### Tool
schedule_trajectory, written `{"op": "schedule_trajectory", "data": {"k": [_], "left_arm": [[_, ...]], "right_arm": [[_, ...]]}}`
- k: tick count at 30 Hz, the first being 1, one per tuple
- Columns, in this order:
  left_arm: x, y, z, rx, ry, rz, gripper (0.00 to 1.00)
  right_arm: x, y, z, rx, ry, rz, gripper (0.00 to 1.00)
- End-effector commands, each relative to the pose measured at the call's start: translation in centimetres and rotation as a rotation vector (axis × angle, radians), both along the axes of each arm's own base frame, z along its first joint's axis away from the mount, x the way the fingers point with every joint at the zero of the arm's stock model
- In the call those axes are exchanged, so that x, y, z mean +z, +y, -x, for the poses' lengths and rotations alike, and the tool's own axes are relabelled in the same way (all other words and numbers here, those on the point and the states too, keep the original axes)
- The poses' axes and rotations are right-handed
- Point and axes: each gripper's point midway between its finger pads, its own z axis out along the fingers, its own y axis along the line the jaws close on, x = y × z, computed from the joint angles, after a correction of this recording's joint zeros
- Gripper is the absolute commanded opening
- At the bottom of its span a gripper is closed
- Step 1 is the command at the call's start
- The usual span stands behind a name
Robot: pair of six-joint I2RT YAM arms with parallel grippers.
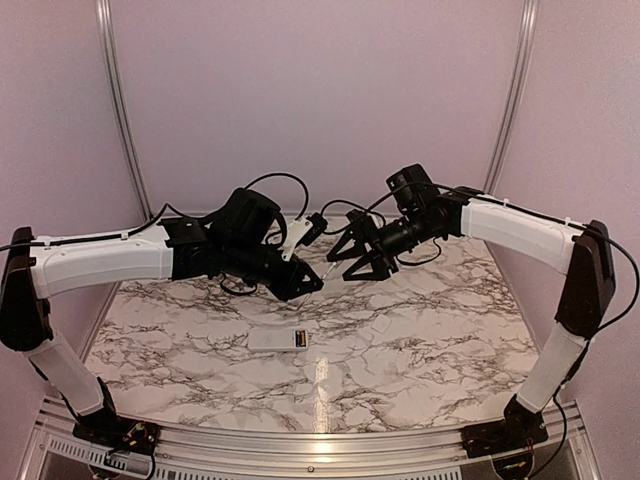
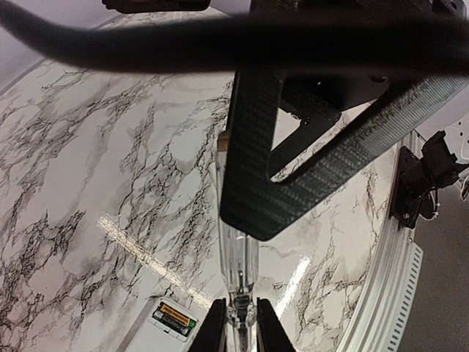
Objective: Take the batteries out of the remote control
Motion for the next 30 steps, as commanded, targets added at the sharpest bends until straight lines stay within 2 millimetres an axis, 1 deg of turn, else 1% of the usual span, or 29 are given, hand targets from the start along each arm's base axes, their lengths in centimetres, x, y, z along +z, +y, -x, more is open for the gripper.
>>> {"op": "schedule_trajectory", "data": {"k": [1,5,10,16,19,28,30], "left_arm": [[0.9,-0.5,0.3,-0.027,-0.046,-0.007,0.03],[0.9,-0.6,0.5,-0.035,-0.052,-0.011,0.03],[1.0,-0.9,0.6,-0.057,-0.062,-0.023,0.03],[0.6,-1.3,1.2,-0.084,-0.075,-0.052,0.02],[0.3,-1.5,1.4,-0.093,-0.078,-0.066,0.02],[-0.1,-1.9,1.0,-0.091,-0.089,-0.086,0.02],[-0.1,-2.1,0.9,-0.093,-0.09,-0.09,0.01]], "right_arm": [[0.4,0.7,0.7,0.031,0.02,0.003,0.66],[0.2,1.1,0.9,0.054,0.042,-0.005,0.6],[0.0,1.3,1.2,0.086,0.057,-0.001,0.5],[-0.5,1.4,1.9,0.124,0.076,0.005,0.43],[-0.8,1.5,2.4,0.143,0.087,0.007,0.38],[-0.8,1.2,3.1,0.17,0.1,0.003,0.24],[-0.9,1.2,3.2,0.176,0.104,0.002,0.23]]}}
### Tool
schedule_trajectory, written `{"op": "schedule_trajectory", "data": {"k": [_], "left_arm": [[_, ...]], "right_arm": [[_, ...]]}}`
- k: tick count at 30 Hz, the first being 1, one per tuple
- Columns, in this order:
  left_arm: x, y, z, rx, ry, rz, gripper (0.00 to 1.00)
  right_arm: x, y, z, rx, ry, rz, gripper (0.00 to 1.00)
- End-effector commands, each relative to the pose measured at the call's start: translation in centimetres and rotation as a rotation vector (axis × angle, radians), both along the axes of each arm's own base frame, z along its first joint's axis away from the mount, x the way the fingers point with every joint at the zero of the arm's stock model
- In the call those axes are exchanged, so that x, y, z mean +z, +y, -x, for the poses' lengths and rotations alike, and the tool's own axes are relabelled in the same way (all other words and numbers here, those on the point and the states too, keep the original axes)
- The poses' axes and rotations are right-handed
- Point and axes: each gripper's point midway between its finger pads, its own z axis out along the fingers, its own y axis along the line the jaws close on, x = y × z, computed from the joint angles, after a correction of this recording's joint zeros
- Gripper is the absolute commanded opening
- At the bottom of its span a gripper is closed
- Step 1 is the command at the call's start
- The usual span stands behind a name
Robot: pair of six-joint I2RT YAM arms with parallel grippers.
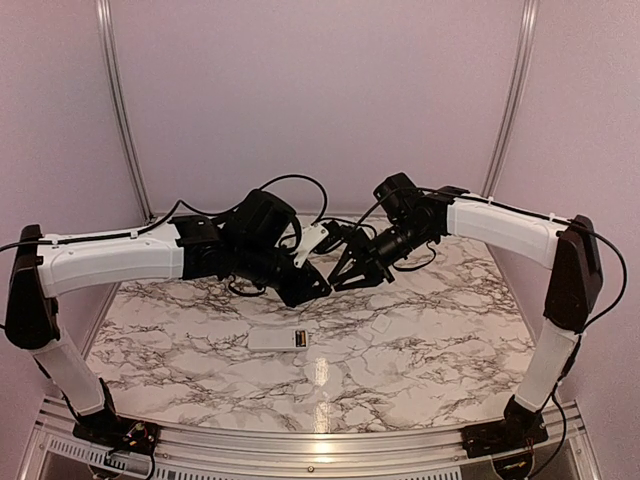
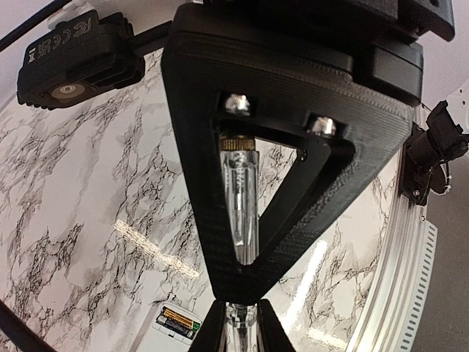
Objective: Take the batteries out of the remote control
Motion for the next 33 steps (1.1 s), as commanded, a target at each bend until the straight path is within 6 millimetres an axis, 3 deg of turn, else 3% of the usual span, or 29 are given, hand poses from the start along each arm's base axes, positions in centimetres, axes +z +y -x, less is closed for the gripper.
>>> {"op": "schedule_trajectory", "data": {"k": [1,14,23,33], "left_arm": [[0.4,-0.7,-0.3,-0.011,-0.021,-0.012,0.0],[0.1,-1.7,-0.5,-0.021,-0.032,-0.04,0.0],[0.3,-1.3,-0.7,-0.007,-0.041,-0.049,0.0],[0.6,-1.2,-0.5,-0.033,-0.063,-0.054,0.0]], "right_arm": [[0.6,0.3,0.6,0.037,-0.001,-0.018,0.23],[0.6,0.1,1.1,0.068,-0.007,-0.025,0.17],[0.0,-0.6,1.9,0.099,-0.012,0.003,0.23],[0.4,-0.5,2.0,0.112,-0.013,-0.02,0.2]]}}
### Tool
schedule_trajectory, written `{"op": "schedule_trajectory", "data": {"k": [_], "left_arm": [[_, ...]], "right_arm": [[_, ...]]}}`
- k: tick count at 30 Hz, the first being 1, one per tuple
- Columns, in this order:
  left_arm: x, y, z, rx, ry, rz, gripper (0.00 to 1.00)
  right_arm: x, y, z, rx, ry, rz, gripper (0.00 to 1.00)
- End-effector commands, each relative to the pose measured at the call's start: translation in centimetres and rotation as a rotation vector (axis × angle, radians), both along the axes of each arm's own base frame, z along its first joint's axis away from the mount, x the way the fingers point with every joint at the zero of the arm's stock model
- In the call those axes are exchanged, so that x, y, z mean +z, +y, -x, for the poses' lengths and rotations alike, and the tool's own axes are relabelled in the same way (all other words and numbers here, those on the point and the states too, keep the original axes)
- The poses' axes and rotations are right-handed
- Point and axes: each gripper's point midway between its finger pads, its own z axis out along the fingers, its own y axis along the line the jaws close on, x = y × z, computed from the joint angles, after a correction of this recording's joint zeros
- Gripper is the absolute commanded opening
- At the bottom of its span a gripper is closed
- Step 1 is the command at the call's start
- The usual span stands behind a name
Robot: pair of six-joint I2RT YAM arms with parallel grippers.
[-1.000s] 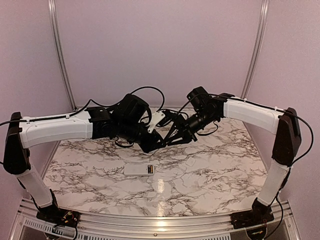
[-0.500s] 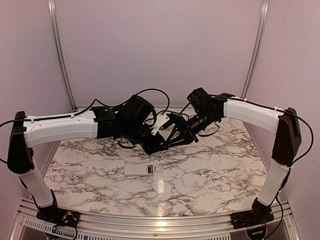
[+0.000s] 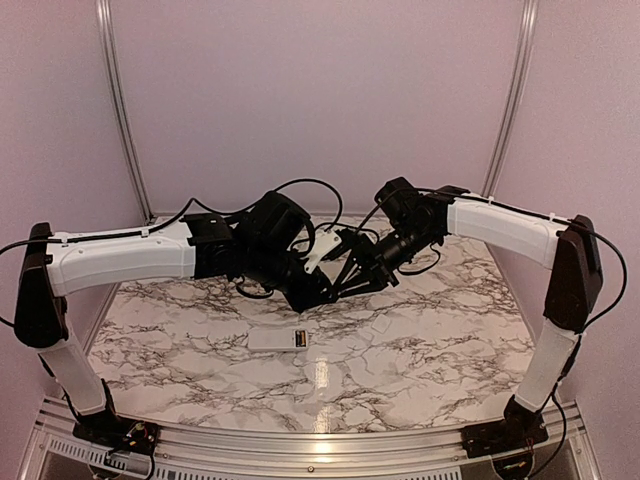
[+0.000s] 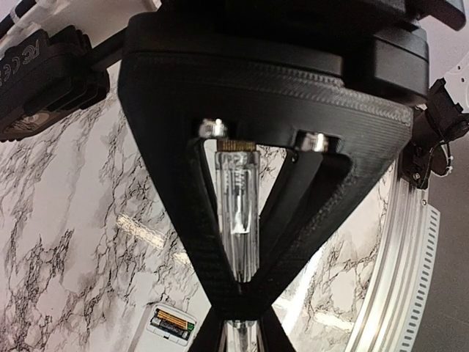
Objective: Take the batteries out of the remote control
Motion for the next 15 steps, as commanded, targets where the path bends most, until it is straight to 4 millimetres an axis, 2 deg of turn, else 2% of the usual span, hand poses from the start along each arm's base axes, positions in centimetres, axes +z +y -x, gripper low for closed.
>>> {"op": "schedule_trajectory", "data": {"k": [1,6,15], "left_arm": [[1.15,-0.02,-0.93,0.007,-0.053,0.005,0.0],[1.44,0.22,-0.87,0.005,-0.062,0.004,0.0],[1.34,0.56,-0.64,0.004,-0.062,0.003,0.0]], "right_arm": [[0.89,0.41,0.75,0.038,0.013,-0.027,0.21],[1.13,0.42,0.91,0.046,0.016,-0.038,0.29],[1.38,0.43,0.88,0.044,0.013,-0.039,0.25]]}}
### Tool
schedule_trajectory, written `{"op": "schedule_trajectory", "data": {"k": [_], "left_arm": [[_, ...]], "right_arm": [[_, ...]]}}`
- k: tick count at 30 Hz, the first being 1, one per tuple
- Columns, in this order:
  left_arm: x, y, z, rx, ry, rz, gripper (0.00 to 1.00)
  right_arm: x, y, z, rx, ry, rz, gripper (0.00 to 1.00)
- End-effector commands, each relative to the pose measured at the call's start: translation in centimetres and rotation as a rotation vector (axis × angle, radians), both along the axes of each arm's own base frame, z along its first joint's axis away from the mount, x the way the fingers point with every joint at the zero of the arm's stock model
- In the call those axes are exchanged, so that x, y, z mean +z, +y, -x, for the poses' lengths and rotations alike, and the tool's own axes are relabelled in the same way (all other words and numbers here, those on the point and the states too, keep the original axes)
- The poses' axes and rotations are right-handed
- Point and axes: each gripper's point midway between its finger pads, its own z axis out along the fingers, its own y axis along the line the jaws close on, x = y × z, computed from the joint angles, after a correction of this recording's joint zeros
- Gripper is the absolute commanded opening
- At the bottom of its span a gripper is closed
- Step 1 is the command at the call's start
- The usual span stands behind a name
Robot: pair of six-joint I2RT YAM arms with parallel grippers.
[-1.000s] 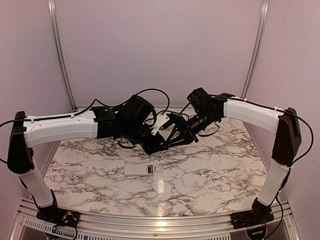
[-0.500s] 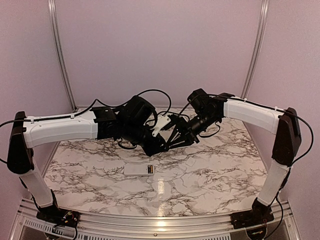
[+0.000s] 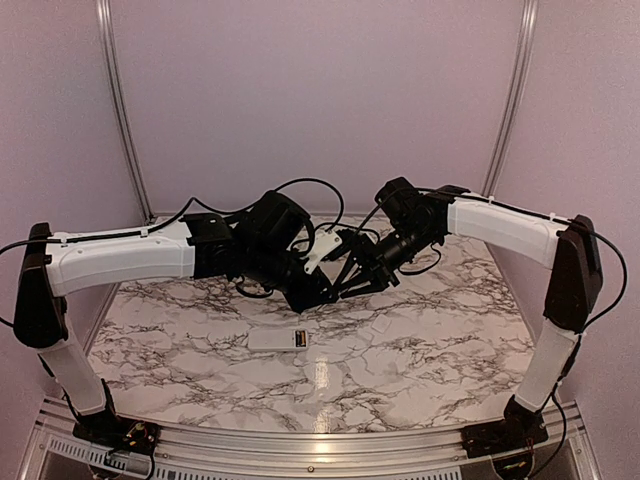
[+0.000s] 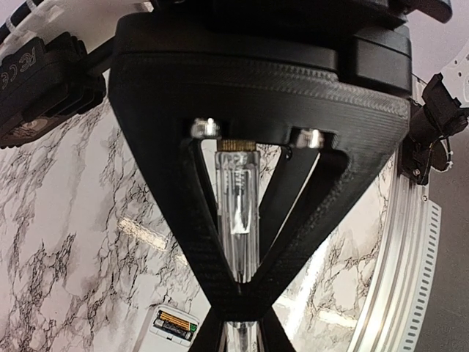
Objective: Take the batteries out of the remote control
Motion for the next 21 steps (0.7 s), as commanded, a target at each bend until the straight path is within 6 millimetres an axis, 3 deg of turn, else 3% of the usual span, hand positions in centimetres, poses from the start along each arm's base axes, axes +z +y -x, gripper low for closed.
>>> {"op": "schedule_trajectory", "data": {"k": [1,12,21], "left_arm": [[1.1,0.6,-0.7,0.027,-0.041,0.005,0.0],[0.7,1.2,-0.5,0.03,-0.041,-0.005,0.0],[1.1,1.1,-0.3,0.024,-0.043,0.014,0.0]], "right_arm": [[1.4,0.5,0.8,0.035,0.018,-0.038,0.25],[2.6,0.6,0.6,0.03,0.017,-0.063,0.34],[2.0,0.5,0.4,0.024,0.019,-0.048,0.28]]}}
